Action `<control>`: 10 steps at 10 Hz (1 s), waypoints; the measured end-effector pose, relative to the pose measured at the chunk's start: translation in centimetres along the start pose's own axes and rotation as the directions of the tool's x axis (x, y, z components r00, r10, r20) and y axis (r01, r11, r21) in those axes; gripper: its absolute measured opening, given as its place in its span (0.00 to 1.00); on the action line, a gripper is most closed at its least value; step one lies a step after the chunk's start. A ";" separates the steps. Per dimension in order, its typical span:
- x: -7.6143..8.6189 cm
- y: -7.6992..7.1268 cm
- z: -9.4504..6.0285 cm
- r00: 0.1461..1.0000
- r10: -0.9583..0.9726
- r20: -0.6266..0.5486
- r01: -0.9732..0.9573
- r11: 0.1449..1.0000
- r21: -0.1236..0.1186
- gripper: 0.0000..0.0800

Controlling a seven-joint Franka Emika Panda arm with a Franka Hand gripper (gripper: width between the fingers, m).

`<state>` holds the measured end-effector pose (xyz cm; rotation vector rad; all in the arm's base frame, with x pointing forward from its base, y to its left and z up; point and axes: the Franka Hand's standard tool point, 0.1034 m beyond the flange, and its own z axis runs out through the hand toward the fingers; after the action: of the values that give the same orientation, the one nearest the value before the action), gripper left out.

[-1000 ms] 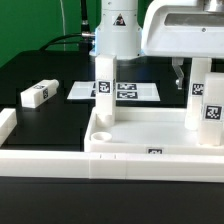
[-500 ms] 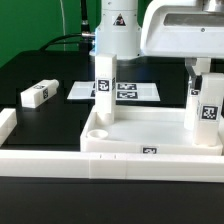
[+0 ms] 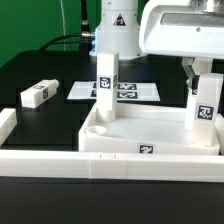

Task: Assemble desk

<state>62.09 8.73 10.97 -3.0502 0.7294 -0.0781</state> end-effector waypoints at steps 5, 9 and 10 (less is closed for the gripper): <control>1.3 2.3 0.0 0.951 0.308 -0.017 -0.308 0.951 -0.016 0.36; 0.8 2.1 -2.0 0.969 0.248 -0.011 -0.248 0.969 0.007 0.79; 0.6 3.3 -3.6 0.975 0.221 -0.008 -0.221 0.975 0.023 0.80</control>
Offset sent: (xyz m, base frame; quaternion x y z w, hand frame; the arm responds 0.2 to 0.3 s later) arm -0.0049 0.0009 -0.0021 0.0225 -0.0094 0.1727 0.9847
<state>60.98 5.54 14.51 -2.9269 1.0557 -0.1002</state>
